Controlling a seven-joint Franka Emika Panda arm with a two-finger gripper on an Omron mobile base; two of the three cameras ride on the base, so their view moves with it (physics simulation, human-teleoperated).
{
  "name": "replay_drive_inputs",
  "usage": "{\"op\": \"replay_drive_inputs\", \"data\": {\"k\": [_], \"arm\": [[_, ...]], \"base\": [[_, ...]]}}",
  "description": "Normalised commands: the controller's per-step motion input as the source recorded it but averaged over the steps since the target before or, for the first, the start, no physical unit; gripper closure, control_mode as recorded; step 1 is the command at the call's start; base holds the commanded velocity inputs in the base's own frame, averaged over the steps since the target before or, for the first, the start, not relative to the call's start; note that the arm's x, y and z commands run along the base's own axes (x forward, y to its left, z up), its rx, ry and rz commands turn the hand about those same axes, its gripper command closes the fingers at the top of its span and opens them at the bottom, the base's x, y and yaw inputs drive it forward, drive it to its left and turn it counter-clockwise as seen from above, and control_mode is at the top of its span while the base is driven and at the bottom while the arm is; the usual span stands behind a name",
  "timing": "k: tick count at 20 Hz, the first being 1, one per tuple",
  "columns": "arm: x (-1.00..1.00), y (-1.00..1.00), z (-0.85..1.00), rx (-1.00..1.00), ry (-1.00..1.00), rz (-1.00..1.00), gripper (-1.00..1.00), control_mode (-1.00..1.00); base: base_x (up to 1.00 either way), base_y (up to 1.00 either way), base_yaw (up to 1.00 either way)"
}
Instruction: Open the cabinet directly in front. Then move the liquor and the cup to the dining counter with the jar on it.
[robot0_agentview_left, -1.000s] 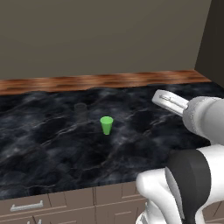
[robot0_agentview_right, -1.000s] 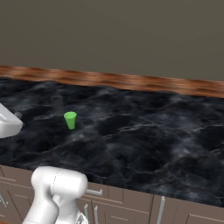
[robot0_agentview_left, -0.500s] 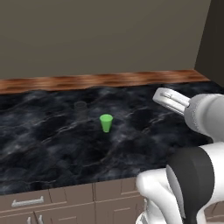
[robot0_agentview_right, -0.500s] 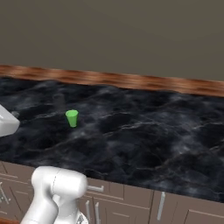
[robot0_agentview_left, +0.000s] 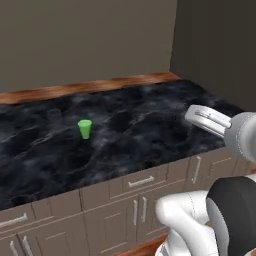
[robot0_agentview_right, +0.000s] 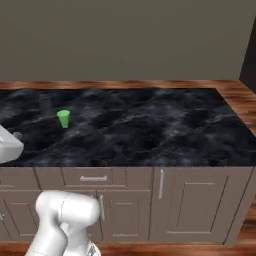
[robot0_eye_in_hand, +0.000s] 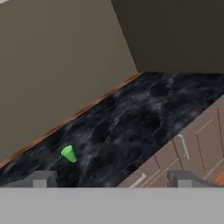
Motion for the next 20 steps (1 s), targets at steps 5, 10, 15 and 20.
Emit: {"op": "replay_drive_inputs", "data": {"k": [5,10,15,20], "arm": [[0.00,0.00,0.00,0.00,0.00,0.00,-1.00,1.00],[0.00,0.00,0.00,0.00,0.00,0.00,-1.00,1.00],[0.00,0.00,0.00,0.00,0.00,0.00,-1.00,1.00],[0.00,0.00,0.00,0.00,0.00,0.00,-1.00,1.00]], "base": [[0.00,0.00,-1.00],[0.00,0.00,-1.00],[0.00,0.00,-1.00],[0.00,0.00,-1.00]]}}
